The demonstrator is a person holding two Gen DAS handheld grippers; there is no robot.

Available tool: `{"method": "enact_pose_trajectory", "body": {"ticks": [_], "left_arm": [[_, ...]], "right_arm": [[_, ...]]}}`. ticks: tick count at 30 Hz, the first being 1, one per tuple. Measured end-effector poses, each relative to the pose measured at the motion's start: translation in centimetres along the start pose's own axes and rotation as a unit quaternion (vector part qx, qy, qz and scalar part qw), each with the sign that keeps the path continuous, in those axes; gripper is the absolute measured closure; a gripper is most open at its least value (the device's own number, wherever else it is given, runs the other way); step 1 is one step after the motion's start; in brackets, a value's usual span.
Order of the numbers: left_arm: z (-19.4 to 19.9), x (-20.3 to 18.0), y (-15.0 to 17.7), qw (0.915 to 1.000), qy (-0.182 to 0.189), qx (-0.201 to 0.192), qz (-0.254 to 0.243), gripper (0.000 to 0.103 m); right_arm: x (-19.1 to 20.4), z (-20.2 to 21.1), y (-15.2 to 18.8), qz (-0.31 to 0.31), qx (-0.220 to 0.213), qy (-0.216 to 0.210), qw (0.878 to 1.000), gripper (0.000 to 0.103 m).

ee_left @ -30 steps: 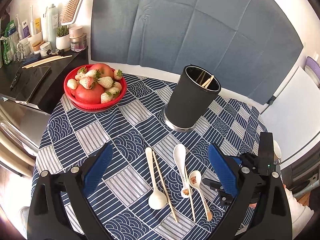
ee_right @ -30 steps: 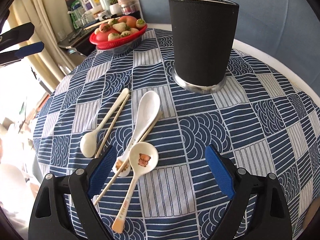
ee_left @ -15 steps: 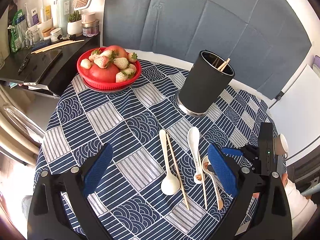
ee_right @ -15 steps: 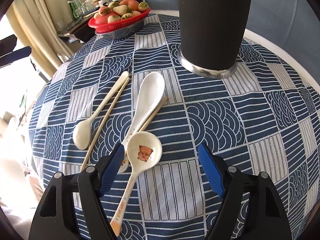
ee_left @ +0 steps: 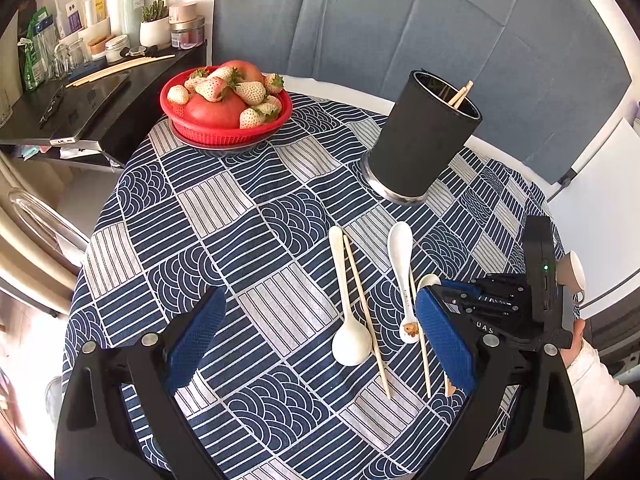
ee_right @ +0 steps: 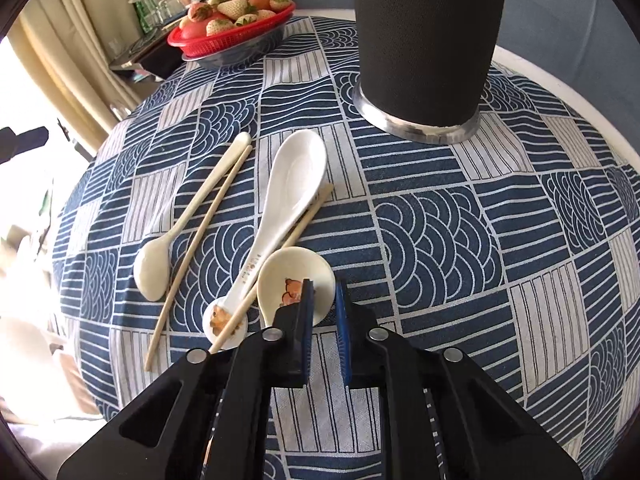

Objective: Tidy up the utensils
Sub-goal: 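Close the right gripper on the handle of the bear-print spoon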

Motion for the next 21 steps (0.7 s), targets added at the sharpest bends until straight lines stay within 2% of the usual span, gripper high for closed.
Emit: {"method": "enact_pose_trajectory", "body": {"ticks": [5,11,17,21], "left_arm": [[-0.4,-0.2,0.7,0.9999,-0.002,0.01,-0.009,0.009],[-1.6,-1.2,1.6,0.9994,0.005,0.028,-0.019,0.009],[-2.8,-3.4,2.9,0.9971,0.015,0.047,-0.058,0.009],[-3.5,-4.7,3.8,0.9954,0.029,0.062,-0.067,0.009]], "right_arm": [[-0.9,1.1,0.0,-0.052,-0.025,-0.014,0.998,0.1],[-1.4,2.3,-0.4,-0.082,-0.049,-0.022,0.995,0.099],[-2.0,3.9,-0.9,-0.106,-0.077,-0.028,0.991,0.099],[-2.3,4.9,-1.7,-0.114,-0.094,-0.024,0.989,0.099]]}}
Point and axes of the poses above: each gripper's, at about its wrist camera, not at the fingertips, and z roughly against the way its jaws point, x to its left, y to its underside, the point moved 9 cm from there along -z, roughly the way its jaws point, and after that the axes turned 15 degrees about z, right-handed, at the moved point
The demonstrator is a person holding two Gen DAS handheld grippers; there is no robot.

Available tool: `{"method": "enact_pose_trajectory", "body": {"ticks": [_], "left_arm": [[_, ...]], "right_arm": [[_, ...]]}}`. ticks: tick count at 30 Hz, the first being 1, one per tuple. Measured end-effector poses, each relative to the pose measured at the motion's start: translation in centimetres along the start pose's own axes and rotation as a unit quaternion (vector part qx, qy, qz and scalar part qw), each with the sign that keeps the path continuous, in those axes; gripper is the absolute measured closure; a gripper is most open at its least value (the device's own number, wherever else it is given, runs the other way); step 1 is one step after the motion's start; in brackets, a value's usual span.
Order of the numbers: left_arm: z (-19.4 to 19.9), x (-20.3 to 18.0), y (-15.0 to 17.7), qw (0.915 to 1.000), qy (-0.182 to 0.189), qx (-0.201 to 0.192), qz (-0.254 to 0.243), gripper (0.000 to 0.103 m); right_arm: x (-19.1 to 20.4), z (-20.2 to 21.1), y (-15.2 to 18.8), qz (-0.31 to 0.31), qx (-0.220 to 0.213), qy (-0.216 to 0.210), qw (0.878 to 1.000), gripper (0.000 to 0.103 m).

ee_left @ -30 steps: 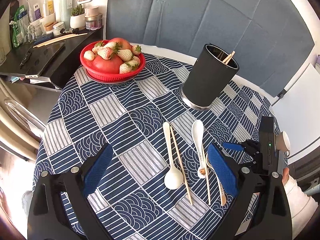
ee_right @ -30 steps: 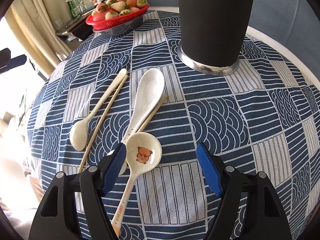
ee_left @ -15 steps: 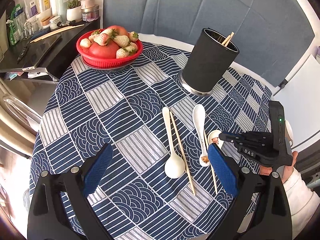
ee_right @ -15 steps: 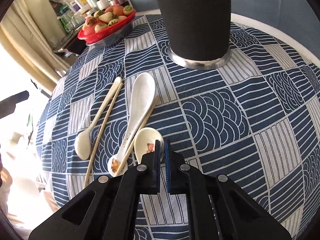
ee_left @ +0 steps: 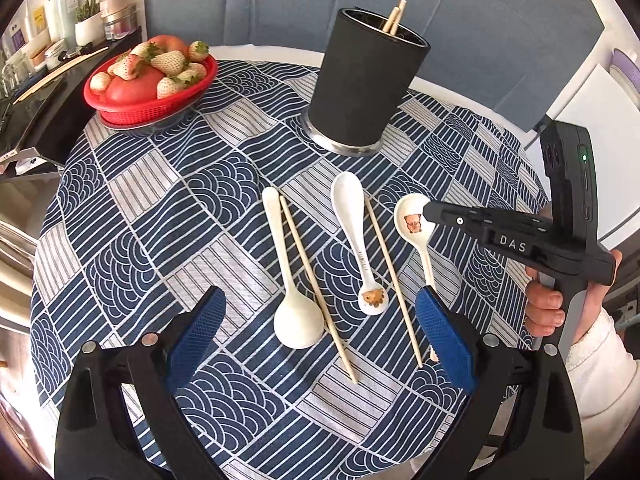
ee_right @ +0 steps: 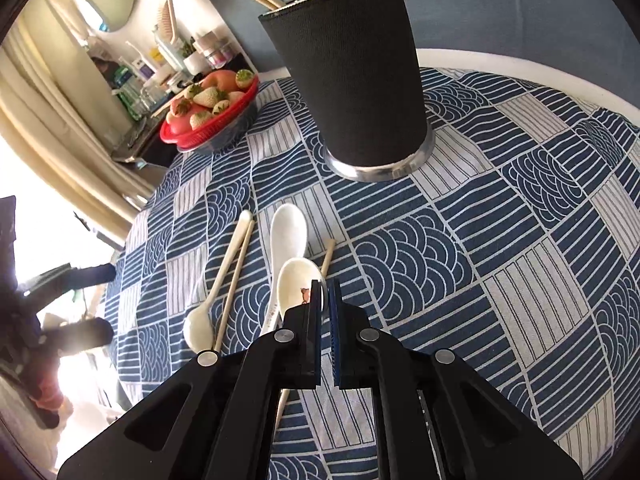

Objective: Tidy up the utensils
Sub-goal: 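Close the right gripper on the handle of the bear-print spoon, then lift the bear-print spoon with the left gripper over the black holder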

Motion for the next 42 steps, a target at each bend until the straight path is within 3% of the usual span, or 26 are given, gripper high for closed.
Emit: {"method": "enact_pose_trajectory", "body": {"ticks": [5,16,19,22,24,30,42], "left_arm": [[-0.3,-2.0,0.6,0.9994,0.029,0.013,-0.011,0.009],[0.4,-4.5,0.7,0.9981,0.048,0.009,-0.037,0.01],[0.2,-5.0,0.9,0.9972,0.058,0.025,-0.041,0.023],[0.2,-5.3,0.8,0.9966,0.064,0.032,-0.041,0.049],[0.0,-5.2,0.9,0.9958,0.071,0.05,-0.029,0.089],[0.5,-4.9,0.9,0.9954,0.074,0.051,-0.032,0.09],[2.3,-7.6,-1.4,0.9938,0.061,0.018,-0.091,0.089]], "right_arm": [[0.7,1.0,-1.7,-0.007,-0.022,-0.015,1.0,0.099],[4.0,3.9,-5.9,0.015,-0.079,-0.038,0.996,0.099],[5.1,4.8,-6.8,0.028,-0.093,-0.041,0.994,0.099],[5.9,5.7,-7.3,0.037,-0.103,-0.044,0.993,0.099],[6.3,6.2,-7.5,0.043,-0.108,-0.045,0.992,0.099],[6.7,7.6,-7.8,0.051,-0.12,-0.042,0.991,0.099],[6.6,13.1,-10.0,0.076,-0.17,-0.022,0.982,0.098]]}}
Point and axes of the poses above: each gripper's, at about its wrist camera, not at the fingertips, and z roughly against the way its jaws point, x to its left, y to its underside, the point moved 9 cm from there along -z, roughly the way its jaws point, and after that the axes turned 15 degrees about z, right-handed, at the moved point
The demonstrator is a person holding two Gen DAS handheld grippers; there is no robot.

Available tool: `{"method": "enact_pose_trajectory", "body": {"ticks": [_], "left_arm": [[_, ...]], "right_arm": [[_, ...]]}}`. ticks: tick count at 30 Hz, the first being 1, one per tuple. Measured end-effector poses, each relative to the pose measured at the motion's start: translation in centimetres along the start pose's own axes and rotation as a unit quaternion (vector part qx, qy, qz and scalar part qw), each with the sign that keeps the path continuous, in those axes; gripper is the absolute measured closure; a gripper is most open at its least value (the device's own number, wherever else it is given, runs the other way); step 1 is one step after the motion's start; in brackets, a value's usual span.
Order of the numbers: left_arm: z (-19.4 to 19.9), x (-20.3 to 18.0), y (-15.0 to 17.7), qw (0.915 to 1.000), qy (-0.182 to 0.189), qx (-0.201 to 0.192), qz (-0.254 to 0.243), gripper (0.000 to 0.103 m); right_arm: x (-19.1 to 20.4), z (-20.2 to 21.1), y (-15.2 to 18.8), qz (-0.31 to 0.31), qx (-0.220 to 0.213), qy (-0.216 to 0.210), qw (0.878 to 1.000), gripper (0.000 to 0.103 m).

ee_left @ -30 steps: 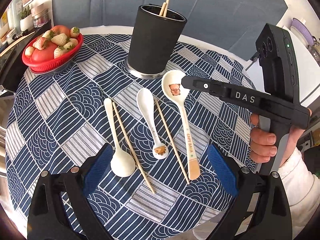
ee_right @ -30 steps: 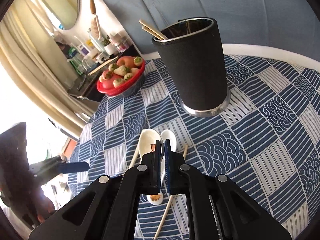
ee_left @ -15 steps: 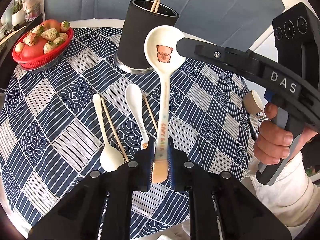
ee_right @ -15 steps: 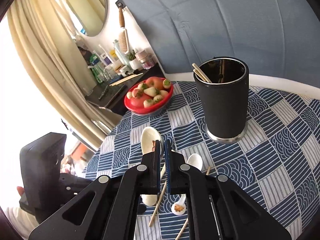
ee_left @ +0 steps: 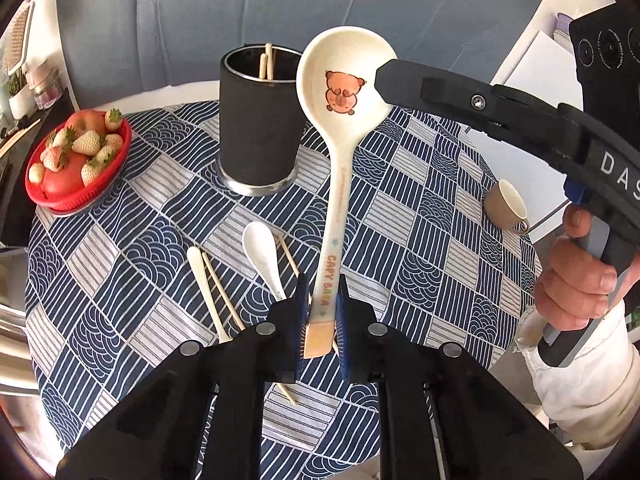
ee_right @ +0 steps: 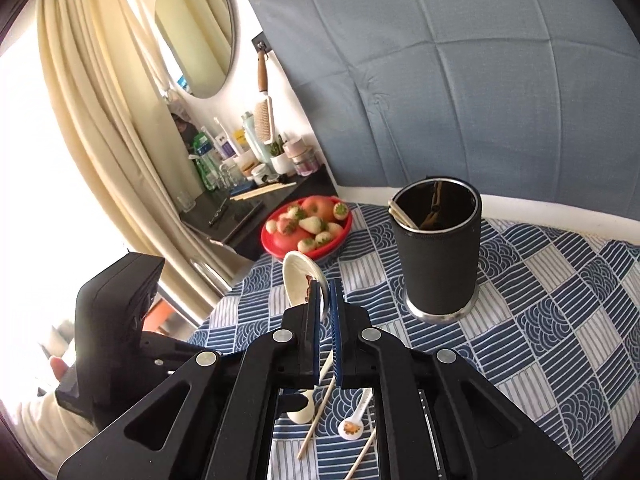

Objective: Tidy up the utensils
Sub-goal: 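Lift the bear-print spoon with the left gripper over the black holder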

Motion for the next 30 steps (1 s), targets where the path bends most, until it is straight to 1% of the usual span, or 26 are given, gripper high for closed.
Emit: {"method": "enact_pose_trajectory", "body": {"ticks": [5,11,15,17,21,27,30], "left_arm": [[0.3,-1.5,-2.1,0.9998,0.015,-0.003,-0.01,0.089],[0.5,-3.0,-4.6,0.9992,0.02,-0.012,-0.032,0.088],[0.4,-4.0,-6.3,0.9983,0.032,-0.018,-0.046,0.088],[0.3,-4.5,-7.2,0.9978,0.043,-0.016,-0.047,0.088],[0.2,-5.2,-9.6,0.9965,0.058,-0.019,-0.057,0.088],[-0.7,-5.6,-12.6,0.9958,0.056,-0.022,-0.07,0.088],[-1.2,-5.5,-14.0,0.9953,0.065,-0.022,-0.069,0.087]], "right_arm": [[-1.1,1.7,-1.6,0.005,-0.019,0.018,1.0,0.098],[-2.6,3.5,-3.3,0.012,-0.035,0.041,0.998,0.098],[-3.4,4.5,-4.5,0.02,-0.048,0.059,0.997,0.098],[-3.8,4.8,-5.2,0.021,-0.054,0.068,0.996,0.098],[-4.5,5.1,-6.8,0.041,-0.066,0.088,0.993,0.098],[-6.3,4.5,-8.6,0.041,-0.074,0.109,0.991,0.097],[-6.7,4.0,-9.3,0.047,-0.076,0.118,0.989,0.097]]}}
Point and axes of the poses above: each gripper's, at about its wrist camera, not at the fingertips, and z roughly against the way its jaws point, x to its left, y to its underside, the point moved 9 cm from there along -z, roughly the way its jaws point, and after that the axes turned 15 degrees about z, right-handed, at the moved point
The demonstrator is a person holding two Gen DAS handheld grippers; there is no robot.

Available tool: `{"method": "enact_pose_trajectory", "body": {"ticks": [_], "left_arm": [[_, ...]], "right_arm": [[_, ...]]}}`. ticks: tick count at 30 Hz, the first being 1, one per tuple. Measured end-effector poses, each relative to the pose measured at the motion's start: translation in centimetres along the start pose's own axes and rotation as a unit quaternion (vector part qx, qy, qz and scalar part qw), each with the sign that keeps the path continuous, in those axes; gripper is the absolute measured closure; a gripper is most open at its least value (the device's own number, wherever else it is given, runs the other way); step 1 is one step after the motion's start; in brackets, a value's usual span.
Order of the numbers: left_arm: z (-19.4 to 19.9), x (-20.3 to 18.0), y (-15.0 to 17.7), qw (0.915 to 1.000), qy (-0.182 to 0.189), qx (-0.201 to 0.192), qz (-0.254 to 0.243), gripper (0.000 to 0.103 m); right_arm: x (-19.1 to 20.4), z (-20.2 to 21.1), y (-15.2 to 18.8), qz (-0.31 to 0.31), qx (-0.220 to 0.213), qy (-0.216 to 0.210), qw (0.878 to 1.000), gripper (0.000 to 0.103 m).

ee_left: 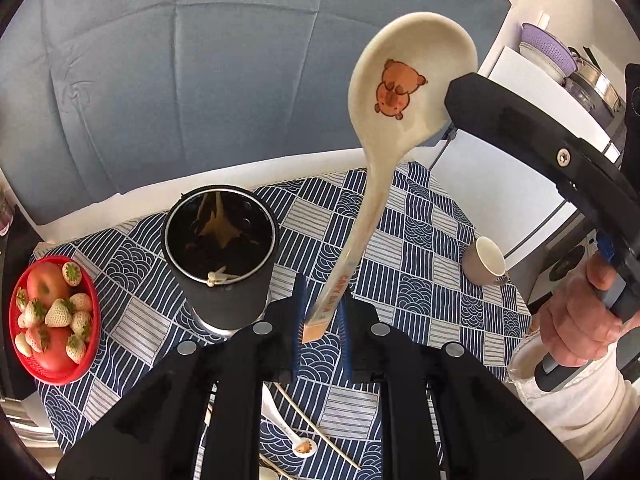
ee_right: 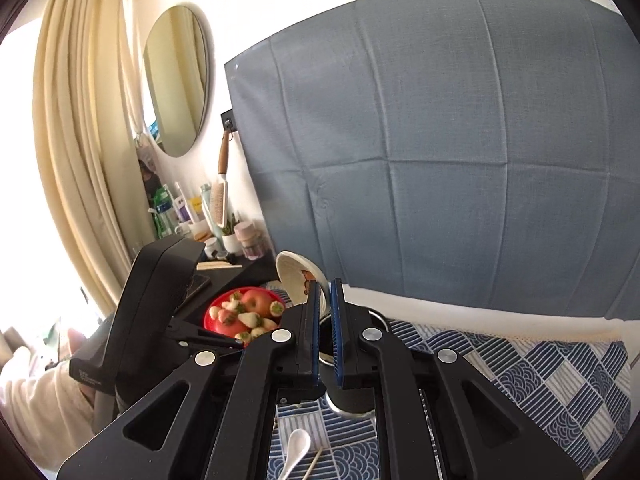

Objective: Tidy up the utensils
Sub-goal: 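Lift the bear-print spoon with the left gripper over the black holder, then lower the bear-print spoon into the black holder and open the left gripper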

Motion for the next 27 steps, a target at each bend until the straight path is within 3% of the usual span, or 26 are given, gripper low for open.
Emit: {"method": "enact_pose_trajectory", "body": {"ticks": [16,19,22,27], "left_arm": [[-5.3,2.9,-4.0,0.9995,-0.001,0.032,-0.004,0.087],[-6.2,3.7,-4.5,0.9992,-0.009,0.038,-0.004,0.098],[-6.8,4.5,-4.6,0.9991,-0.004,0.041,0.013,0.097],[-6.8,4.6,-3.6,0.9992,-0.015,0.037,-0.003,0.098]], "right_arm": [[-2.4,-5.9,0.7,0.004,0.03,0.026,0.999,0.097],[-2.3,-7.2,1.2,0.0,0.038,0.02,0.999,0.098],[-2.1,-8.0,1.9,-0.005,0.047,0.017,0.999,0.098],[-2.0,-8.4,3.4,-0.007,0.062,0.016,0.998,0.098]]}}
Point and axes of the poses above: each gripper's, at about its wrist camera, not at the fingertips, and z roughly against the way its jaws point, x to its left, y to its underside, the point moved 9 cm from there along -z, roughly the way its jaws point, and after that the axes turned 15 degrees about z, right-handed, at the moved point
